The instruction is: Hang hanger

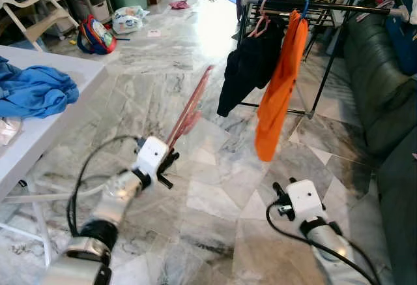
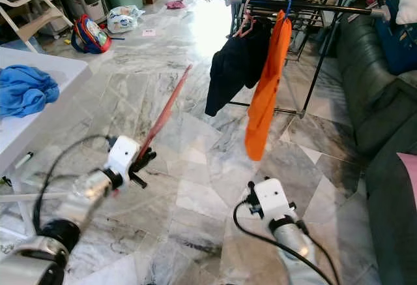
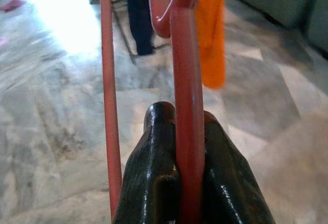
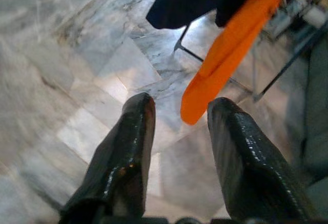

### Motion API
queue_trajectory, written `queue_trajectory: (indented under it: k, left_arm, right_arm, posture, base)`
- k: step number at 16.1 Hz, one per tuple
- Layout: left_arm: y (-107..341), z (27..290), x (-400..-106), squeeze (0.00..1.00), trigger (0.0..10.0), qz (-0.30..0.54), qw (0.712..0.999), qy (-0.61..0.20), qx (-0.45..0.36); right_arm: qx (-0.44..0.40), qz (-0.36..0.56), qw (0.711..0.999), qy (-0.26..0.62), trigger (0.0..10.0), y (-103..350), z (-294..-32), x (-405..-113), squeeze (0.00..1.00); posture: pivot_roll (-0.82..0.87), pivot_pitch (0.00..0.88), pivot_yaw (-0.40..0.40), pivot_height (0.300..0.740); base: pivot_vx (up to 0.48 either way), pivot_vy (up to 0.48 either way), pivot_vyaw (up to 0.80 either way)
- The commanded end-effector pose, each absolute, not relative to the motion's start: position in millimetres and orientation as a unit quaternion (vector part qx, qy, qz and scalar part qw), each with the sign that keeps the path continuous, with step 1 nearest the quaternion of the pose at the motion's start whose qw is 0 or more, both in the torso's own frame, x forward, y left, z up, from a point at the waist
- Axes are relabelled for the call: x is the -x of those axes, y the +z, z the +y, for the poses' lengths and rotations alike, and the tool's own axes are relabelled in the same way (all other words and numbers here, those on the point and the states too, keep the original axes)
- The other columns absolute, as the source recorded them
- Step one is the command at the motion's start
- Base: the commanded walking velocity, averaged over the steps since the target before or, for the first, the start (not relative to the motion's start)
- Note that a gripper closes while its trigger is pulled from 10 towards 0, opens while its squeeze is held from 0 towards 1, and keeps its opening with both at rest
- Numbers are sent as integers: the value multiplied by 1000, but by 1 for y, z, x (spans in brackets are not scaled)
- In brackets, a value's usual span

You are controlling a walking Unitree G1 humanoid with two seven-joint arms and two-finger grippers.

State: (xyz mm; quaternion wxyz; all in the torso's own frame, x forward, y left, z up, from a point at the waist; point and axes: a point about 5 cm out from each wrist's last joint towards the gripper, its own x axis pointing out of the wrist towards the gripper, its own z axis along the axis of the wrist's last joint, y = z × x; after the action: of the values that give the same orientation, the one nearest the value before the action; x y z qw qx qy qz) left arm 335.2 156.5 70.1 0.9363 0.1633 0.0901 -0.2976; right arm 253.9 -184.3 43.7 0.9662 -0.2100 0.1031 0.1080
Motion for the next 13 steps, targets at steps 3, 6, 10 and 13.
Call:
queue_trajectory:
  k: [3,6,10,13]
  left_arm:
    - [51,146,-318,0,10000,141,867,-418,-229]
    - [45,140,-311,0,10000,159,825,-474,-262]
    - [46,132,-311,0,10000,153,803,-500,-286]
    - [54,116,-314,0,10000,108,801,-508,-299]
  right_arm:
    - [305,74,940,132,10000,59,-205,-257,1000]
    - [417,24,893,169,10000,94,-227,-266,831]
    - [467,11,846,256,10000,116,-230,-266,0]
    - [473,22,821,319,10000,122,-229,-267,0]
  posture:
    - [-70,133,19,740]
    - [-83,138,32,740]
    - [-95,144,38,740]
    - [-100,149,44,740]
  base:
    - [0,0,0]
    - [0,0,0]
    - [0,0,0]
    - [0,0,0]
